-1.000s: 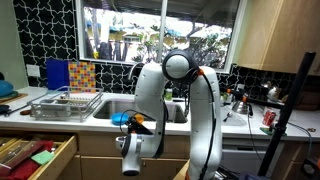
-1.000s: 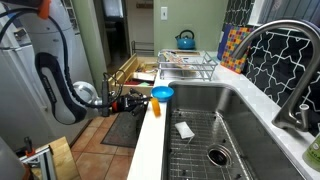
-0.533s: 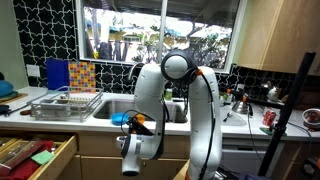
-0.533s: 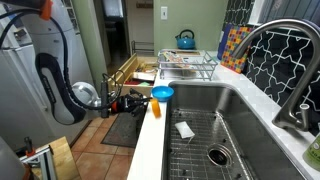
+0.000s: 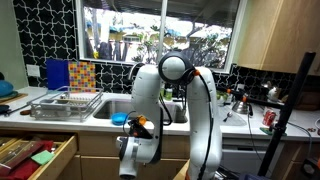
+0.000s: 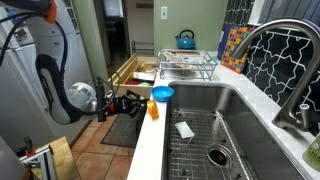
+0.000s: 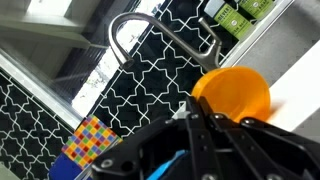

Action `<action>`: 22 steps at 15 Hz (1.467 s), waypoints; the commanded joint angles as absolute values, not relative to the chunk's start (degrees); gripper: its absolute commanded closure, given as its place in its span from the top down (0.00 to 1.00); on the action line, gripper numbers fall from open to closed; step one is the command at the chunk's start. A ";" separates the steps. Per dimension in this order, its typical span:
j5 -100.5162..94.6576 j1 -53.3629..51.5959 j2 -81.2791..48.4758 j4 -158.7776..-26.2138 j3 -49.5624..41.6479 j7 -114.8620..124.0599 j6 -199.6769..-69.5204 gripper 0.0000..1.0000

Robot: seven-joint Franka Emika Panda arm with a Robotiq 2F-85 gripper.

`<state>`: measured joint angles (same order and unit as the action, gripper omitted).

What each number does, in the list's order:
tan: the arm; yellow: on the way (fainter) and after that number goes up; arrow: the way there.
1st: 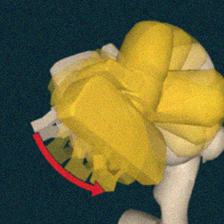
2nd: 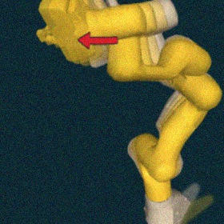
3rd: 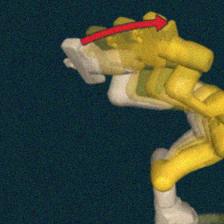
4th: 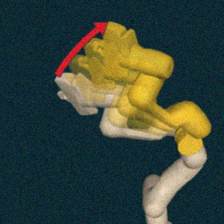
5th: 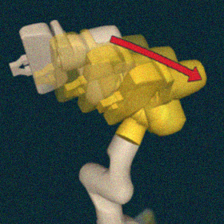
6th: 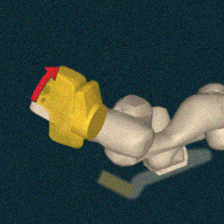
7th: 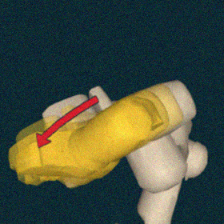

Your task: Turn the orange bowl upside down on the kitchen counter

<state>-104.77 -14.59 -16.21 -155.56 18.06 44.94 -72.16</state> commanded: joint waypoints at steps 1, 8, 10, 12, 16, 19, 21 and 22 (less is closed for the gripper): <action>-98.92 -15.86 -20.36 -154.40 19.79 55.15 -67.96 0.01; -96.55 -16.29 -26.63 -151.81 19.95 64.90 -62.94 0.01; -96.86 -16.04 -27.98 -151.00 19.87 65.43 -62.37 0.01; -97.12 -15.78 -28.74 -150.52 19.79 65.08 -62.07 0.01; -96.83 -15.73 -30.37 -149.22 19.44 67.96 -59.50 0.01; -97.27 -15.76 -32.29 -148.41 19.01 71.86 -57.29 0.01; -97.96 -15.81 -33.87 -147.95 18.65 73.42 -55.80 0.01; -97.95 -15.71 -34.54 -147.67 18.47 73.93 -55.08 0.01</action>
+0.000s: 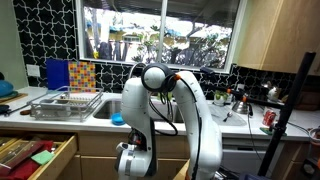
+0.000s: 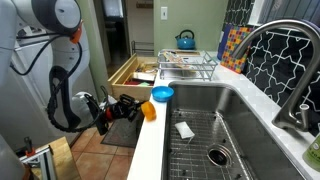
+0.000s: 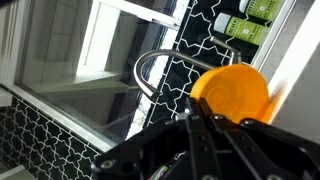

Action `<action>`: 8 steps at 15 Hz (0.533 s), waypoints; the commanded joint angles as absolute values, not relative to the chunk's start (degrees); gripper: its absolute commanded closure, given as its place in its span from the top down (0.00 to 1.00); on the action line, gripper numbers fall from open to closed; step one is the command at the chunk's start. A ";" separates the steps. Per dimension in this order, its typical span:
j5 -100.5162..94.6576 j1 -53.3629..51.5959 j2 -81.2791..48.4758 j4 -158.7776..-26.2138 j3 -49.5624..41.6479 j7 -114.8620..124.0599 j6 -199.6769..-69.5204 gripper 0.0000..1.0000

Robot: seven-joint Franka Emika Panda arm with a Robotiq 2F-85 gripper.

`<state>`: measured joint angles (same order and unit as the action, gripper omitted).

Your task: Turn the orange bowl upside down on the kitchen counter

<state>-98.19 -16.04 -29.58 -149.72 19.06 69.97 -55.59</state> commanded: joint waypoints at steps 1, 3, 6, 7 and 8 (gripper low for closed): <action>-97.84 -15.52 -35.20 -147.35 18.29 74.21 -54.43 0.01; -97.63 -14.65 -35.48 -146.73 18.08 76.54 -53.95 0.01; -98.01 -13.58 -35.00 -146.12 17.93 79.02 -54.45 0.01; -98.26 -13.48 -35.40 -145.85 17.80 79.44 -54.42 0.01; -98.33 -13.43 -35.89 -145.60 17.72 79.66 -54.29 0.01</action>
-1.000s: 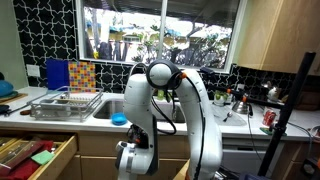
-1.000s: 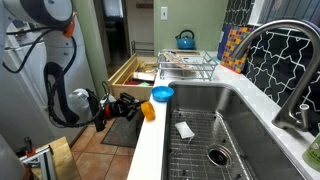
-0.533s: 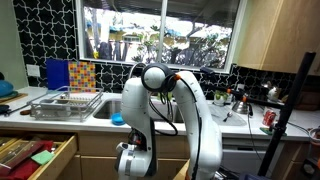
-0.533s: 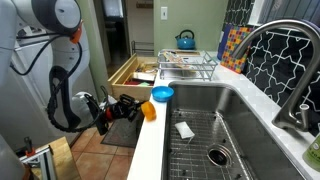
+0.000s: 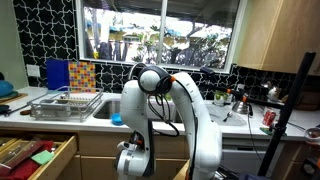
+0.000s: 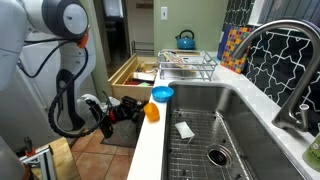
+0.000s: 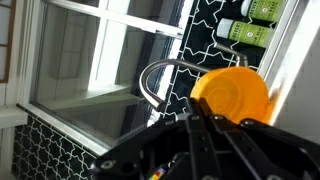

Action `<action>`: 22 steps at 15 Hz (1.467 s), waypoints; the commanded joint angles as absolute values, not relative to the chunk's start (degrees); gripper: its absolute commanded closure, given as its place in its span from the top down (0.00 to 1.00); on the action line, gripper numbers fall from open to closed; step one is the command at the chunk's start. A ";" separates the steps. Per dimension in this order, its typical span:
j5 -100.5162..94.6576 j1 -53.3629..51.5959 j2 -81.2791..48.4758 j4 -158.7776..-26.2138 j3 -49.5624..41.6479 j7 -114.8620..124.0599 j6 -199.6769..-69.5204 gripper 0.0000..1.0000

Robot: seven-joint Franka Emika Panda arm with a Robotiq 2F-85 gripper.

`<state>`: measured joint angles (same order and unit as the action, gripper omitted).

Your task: Turn the orange bowl upside down on the kitchen counter

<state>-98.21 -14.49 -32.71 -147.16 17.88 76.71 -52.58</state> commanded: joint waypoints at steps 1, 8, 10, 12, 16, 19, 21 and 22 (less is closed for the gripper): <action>-98.40 -13.46 -36.49 -145.30 17.72 79.49 -54.29 0.01; -98.06 -13.45 -38.11 -144.14 18.64 79.43 -56.62 0.58; -97.46 -13.26 -36.06 -144.93 19.75 77.70 -57.79 0.60; -97.15 -12.94 -33.44 -145.76 20.56 75.79 -59.18 0.71; -95.64 -12.72 -26.71 -146.97 22.44 71.91 -62.66 0.99; -94.50 -12.61 -22.57 -147.23 22.53 66.16 -67.16 1.00; -93.76 -12.51 -20.25 -147.39 21.93 62.69 -70.21 1.00; -93.36 -12.43 -19.29 -147.37 21.55 60.97 -71.29 1.00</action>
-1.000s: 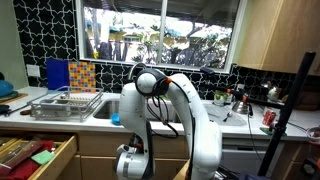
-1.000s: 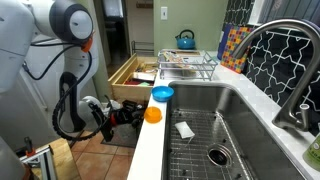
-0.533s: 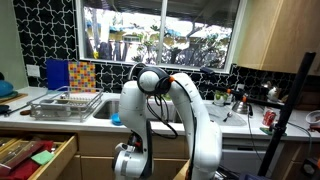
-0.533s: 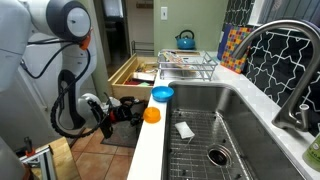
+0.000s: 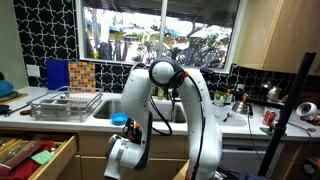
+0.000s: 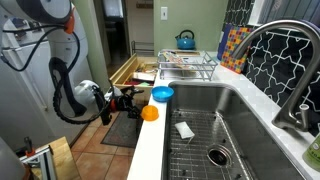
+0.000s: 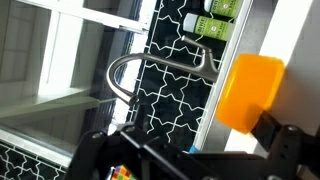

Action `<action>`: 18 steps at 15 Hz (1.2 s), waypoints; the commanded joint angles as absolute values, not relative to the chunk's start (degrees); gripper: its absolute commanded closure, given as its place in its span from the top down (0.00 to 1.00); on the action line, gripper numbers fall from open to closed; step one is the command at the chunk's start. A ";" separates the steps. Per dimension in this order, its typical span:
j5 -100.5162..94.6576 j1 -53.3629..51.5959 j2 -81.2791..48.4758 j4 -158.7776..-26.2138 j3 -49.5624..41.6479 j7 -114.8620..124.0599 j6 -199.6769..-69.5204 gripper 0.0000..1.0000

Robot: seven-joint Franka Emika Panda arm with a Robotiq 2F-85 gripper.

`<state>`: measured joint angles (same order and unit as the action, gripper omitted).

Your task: Turn the orange bowl upside down on the kitchen counter

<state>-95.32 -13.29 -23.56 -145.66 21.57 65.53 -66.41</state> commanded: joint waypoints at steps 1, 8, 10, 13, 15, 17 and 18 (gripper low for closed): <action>-93.00 -12.26 -18.14 -147.46 21.27 58.99 -72.61 1.00; -91.47 -11.72 -9.49 -148.35 19.44 44.47 -78.89 1.00; -90.85 -11.86 -8.10 -148.17 18.81 39.76 -80.02 1.00; -89.60 -12.44 -9.32 -147.16 18.13 33.46 -80.71 1.00; -89.43 -12.52 -10.24 -147.11 17.88 31.88 -80.69 1.00; -88.44 -12.44 -10.53 -147.18 17.86 29.13 -81.33 1.00; -87.97 -12.22 -10.10 -147.38 17.83 27.62 -82.49 1.00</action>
